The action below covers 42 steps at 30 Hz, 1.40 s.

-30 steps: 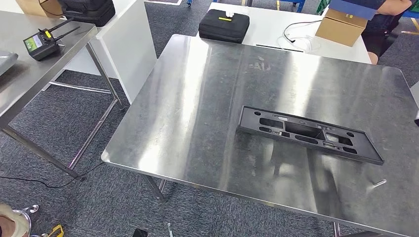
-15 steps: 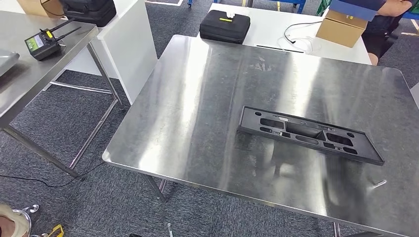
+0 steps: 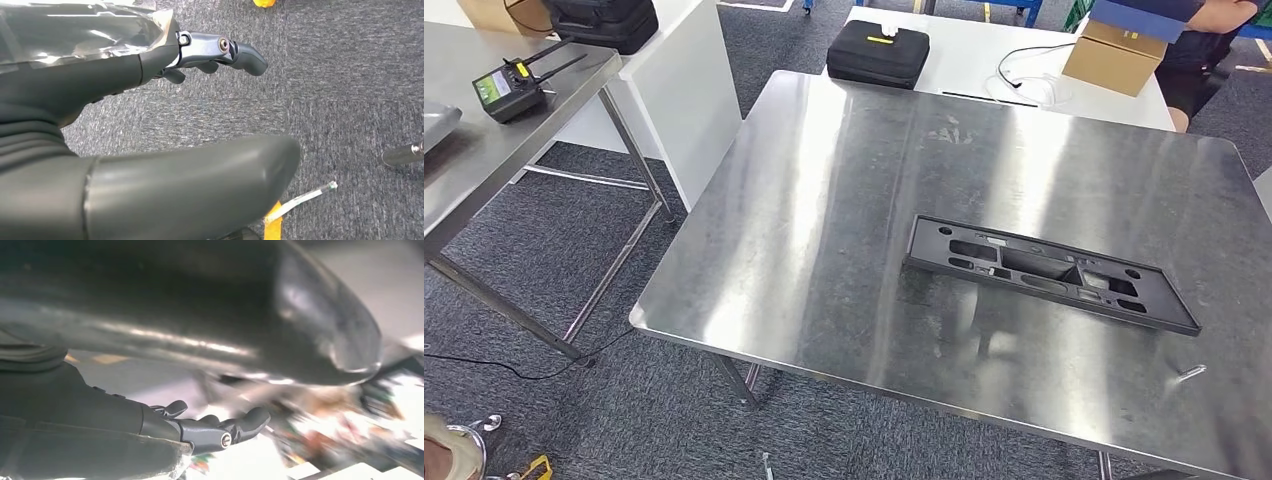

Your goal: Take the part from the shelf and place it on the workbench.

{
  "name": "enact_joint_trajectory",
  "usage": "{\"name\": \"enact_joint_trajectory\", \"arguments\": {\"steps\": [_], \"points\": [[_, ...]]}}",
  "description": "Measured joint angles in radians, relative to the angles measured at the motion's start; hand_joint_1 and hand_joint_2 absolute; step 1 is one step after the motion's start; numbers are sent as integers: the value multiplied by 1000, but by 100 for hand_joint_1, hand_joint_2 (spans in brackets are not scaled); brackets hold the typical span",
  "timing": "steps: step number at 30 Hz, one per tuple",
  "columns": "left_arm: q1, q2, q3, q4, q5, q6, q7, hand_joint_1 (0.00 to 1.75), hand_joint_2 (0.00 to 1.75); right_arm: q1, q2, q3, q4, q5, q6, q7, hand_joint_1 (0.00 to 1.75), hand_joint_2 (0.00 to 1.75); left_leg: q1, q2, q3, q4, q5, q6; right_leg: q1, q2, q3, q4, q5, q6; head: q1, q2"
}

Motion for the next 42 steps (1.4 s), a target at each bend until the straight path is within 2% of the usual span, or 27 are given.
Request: {"name": "enact_joint_trajectory", "arguments": {"steps": [3, 8, 13, 18, 21, 23, 25, 27, 28, 29, 30, 31, 32, 33, 34, 35, 36, 38, 39, 40, 42], "points": [[0, 2, 0, 0, 3, -3, 0, 0, 0, -21, 49, -68, 120, 31, -28, -22, 0, 0, 0, 1, 1, 0, 0, 0, 0, 2, 0, 0, 0, 0, 0, 0], [2, 6, 0, 4, 17, -3, 4, 0, 0, -59, 115, -123, 325, 106, -40, 93, 0, 0, 2, 2, 6, -1, -2, -3, 2, 2, -3, 0, -2, -3, 0, 0], [8, 10, 0, 10, 15, -7, 18, 0, 0, -81, 205, -125, 513, 178, -50, 188, 0, 0, 2, 2, 6, -1, -2, -3, 2, 2, 5, 0, -1, -3, 0, 0], [8, 28, -3, 14, 1, -33, 55, 0, 0, -102, 281, -102, 627, 257, -3, 298, 0, 0, 0, 2, 7, 2, -4, -1, -1, 2, 7, -2, -1, -2, 0, 0], [8, 39, -3, 14, 4, -32, 60, 0, 0, -109, 323, -77, 672, 290, 9, 337, 0, 0, -4, 2, 7, 0, -1, 5, -5, 2, 9, -3, 2, 3, -1, 0], [8, 41, -3, 14, 10, -29, 60, 0, 0, -110, 338, -64, 688, 302, 9, 348, 0, 0, 2, 3, 12, -14, 11, 12, -6, 1, 7, 2, -2, 7, -1, 0], [9, 42, -3, 14, 15, -26, 59, 0, 0, -111, 346, -54, 698, 307, 9, 351, 0, 0, 11, 7, 15, -29, 23, 18, -5, 0, -16, 59, -43, 2, 2, 0], [10, 42, -3, 15, 18, -25, 59, 0, 0, -111, 350, -48, 704, 308, 9, 352, 0, 0, 12, 11, 10, -30, 27, 20, -5, 0, -64, 180, -107, -3, 4, 0], [11, 42, -3, 16, 18, -25, 59, 0, 0, -111, 352, -45, 707, 308, 10, 353, 0, 0, 12, 12, 7, -30, 29, 18, -5, 0, -82, 233, -128, -2, 4, 0], [11, 42, -2, 16, 18, -25, 59, 0, 0, -111, 353, -43, 709, 308, 10, 353, 0, 0, 12, 14, 3, -30, 32, 17, -6, 0, -87, 258, -135, 3, 3, 0], [12, 43, -2, 16, 18, -25, 59, 0, 0, -111, 355, -41, 711, 308, 11, 354, 0, 0, 13, 14, 0, -30, 35, 14, -8, -1, -71, 244, -127, 11, 3, 0], [12, 43, -2, 17, 18, -25, 59, 0, 0, -111, 356, -40, 713, 308, 12, 353, 0, 0, 15, 15, -2, -30, 38, 10, -10, -1, -36, 191, -106, 22, 4, 0], [12, 43, -2, 17, 18, -25, 59, 0, 0, -112, 357, -38, 713, 309, 12, 352, 0, 0, 15, 15, -3, -29, 40, 6, -13, -1, 12, 115, -84, 31, 4, 0], [12, 43, -2, 17, 18, -25, 59, 0, 0, -113, 357, -36, 714, 309, 12, 349, 0, 0, 15, 15, -6, -28, 43, 0, -13, 1, 55, 47, -63, 34, 3, 0], [11, 44, -2, 17, 18, -25, 58, 0, 0, -114, 358, -35, 714, 309, 11, 344, 0, 0, 13, 15, -7, -26, 46, -6, -12, 3, 81, -2, -50, 32, 3, 0], [11, 44, -3, 18, 18, -25, 58, 0, 0, -115, 359, -34, 715, 310, 10, 339, 0, 0, 12, 14, -8, -24, 49, -12, -10, 6, 92, -25, -44, 23, 2, 0], [12, 45, -3, 18, 18, -25, 59, 0, 0, -116, 361, -34, 715, 310, 9, 334, 0, 0, 11, 14, -10, -24, 53, -19, -6, 8, 90, -28, -40, 13, 2, 0], [13, 48, -3, 20, 18, -25, 60, 0, 0, -116, 367, -34, 716, 310, 7, 327, 0, 0, 14, 12, -13, -19, 52, -30, -11, 7, 80, -30, -33, -8, 1, 0], [13, 49, -3, 21, 18, -24, 61, 0, 0, -116, 370, -34, 716, 310, 7, 325, 0, 0, 16, 13, -20, -5, 33, -36, -14, 4, 75, -31, -27, -18, 1, 0], [14, 50, -3, 23, 18, -21, 62, 0, 0, -116, 374, -34, 716, 310, 7, 324, 0, 0, 19, 14, -32, 30, -2, -42, -17, 2, 69, -32, -20, -29, 1, 0], [14, 48, -3, 24, 19, -9, 63, 0, 0, -115, 379, -33, 716, 311, 7, 323, 0, 0, 25, 16, -67, 146, -95, -54, -13, -4, 53, -32, -8, -43, 0, 0]]}}
